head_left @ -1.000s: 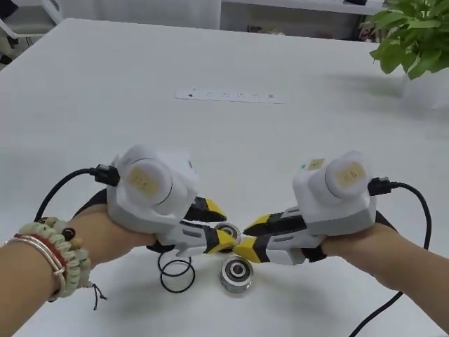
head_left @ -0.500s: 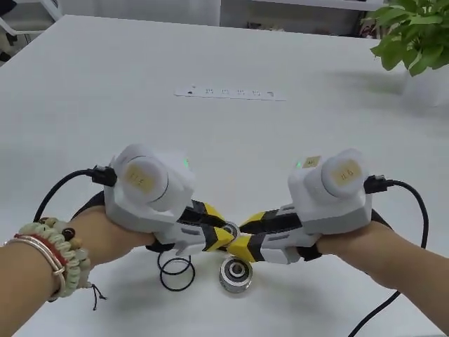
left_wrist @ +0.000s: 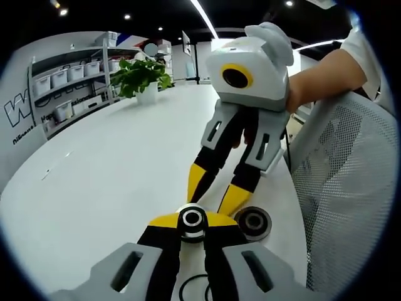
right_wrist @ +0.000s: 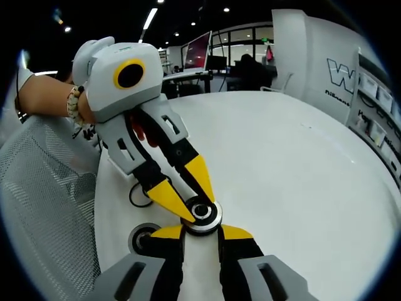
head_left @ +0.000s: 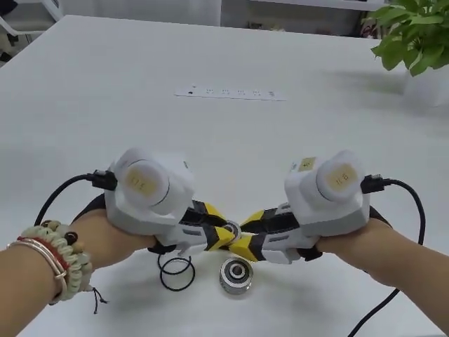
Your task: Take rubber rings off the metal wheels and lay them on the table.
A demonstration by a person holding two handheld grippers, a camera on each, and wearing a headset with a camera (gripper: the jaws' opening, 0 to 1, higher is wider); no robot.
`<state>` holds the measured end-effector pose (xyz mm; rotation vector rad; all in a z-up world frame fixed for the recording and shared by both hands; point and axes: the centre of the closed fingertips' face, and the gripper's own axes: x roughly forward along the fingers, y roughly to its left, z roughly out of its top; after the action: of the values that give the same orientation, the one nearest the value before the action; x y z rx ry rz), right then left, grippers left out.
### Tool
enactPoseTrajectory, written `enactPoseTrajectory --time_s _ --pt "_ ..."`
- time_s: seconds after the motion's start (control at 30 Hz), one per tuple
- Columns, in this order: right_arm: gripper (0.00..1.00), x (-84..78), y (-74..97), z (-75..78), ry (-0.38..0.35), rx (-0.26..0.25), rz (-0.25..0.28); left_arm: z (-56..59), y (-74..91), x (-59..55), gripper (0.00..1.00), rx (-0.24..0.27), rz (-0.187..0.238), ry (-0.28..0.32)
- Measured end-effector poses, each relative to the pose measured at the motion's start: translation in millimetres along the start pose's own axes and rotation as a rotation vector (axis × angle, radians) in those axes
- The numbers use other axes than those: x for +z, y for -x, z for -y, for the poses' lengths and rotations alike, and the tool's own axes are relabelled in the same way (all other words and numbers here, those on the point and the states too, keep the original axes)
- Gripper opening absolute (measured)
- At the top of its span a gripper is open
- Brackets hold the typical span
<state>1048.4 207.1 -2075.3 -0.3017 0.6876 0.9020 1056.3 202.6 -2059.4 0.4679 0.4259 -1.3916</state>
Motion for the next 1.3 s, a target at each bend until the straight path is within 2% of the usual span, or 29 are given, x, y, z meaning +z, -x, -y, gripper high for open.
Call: enactPoseTrajectory --time_s 0.1,0.13,0.2,0.4,0.5,0.53,0.6,0.73,0.93,1.07,1.13,1.17,1.2,1.3 --pt "0.14 -3.3 1.2 1.2 0.014 -0.004 -0.018 -0.4 0.1 0.1 0.08 0.001 0.003 0.004" --pt "0.1 -6.4 1.9 4.2 0.049 -0.014 -0.037 -0.4 0.1 0.0 0.08 0.001 0.004 0.004" --pt "0.03 -6.7 2.5 5.8 0.006 -0.016 -0.022 -0.5 0.1 -0.1 0.08 0.001 0.004 0.005" --pt "0.02 -7.2 1.9 5.2 0.005 -0.023 -0.029 -0.1 0.0 -0.3 0.08 0.002 0.006 0.011" --pt "0.0 -7.2 2.5 10.2 -0.019 -0.044 -0.031 0.0 -0.1 -0.3 0.08 0.002 0.009 0.013" --pt "0.0 -8.5 2.5 10.2 -0.079 -0.046 -0.033 0.1 -0.3 -0.4 0.08 0.003 0.01 0.014" --pt "0.0 -9.2 2.7 11.2 -0.137 -0.047 -0.034 0.1 -0.5 -0.4 0.08 0.005 0.01 0.015" --pt "0.0 -9.2 4.3 14.6 -0.302 -0.044 -0.016 0.0 -0.8 -0.3 0.08 0.007 0.011 0.014" --pt "0.0 -4.8 8.7 17.9 -0.511 -0.015 0.038 -0.2 -0.7 -0.3 0.08 0.008 0.015 0.015" --pt "0.0 -1.4 11.2 15.3 -0.591 0.0 0.05 0.0 -0.7 -0.1 0.08 0.008 0.018 0.014" --pt "0.0 7.0 13.2 12.5 -0.575 0.017 0.072 0.0 -0.7 -0.2 0.08 0.01 0.019 0.016" --pt "0.0 3.9 12.0 14.1 -0.559 -0.01 0.056 -0.1 -0.7 -0.1 0.08 0.01 0.019 0.014" --pt "0.0 5.6 11.9 11.1 -0.537 -0.014 0.055 -0.1 -0.7 -0.1 0.08 0.011 0.019 0.015" --pt "0.0 5.6 12.1 14.7 -0.55 -0.01 0.058 0.1 -0.6 -0.1 0.08 0.013 0.02 0.012"
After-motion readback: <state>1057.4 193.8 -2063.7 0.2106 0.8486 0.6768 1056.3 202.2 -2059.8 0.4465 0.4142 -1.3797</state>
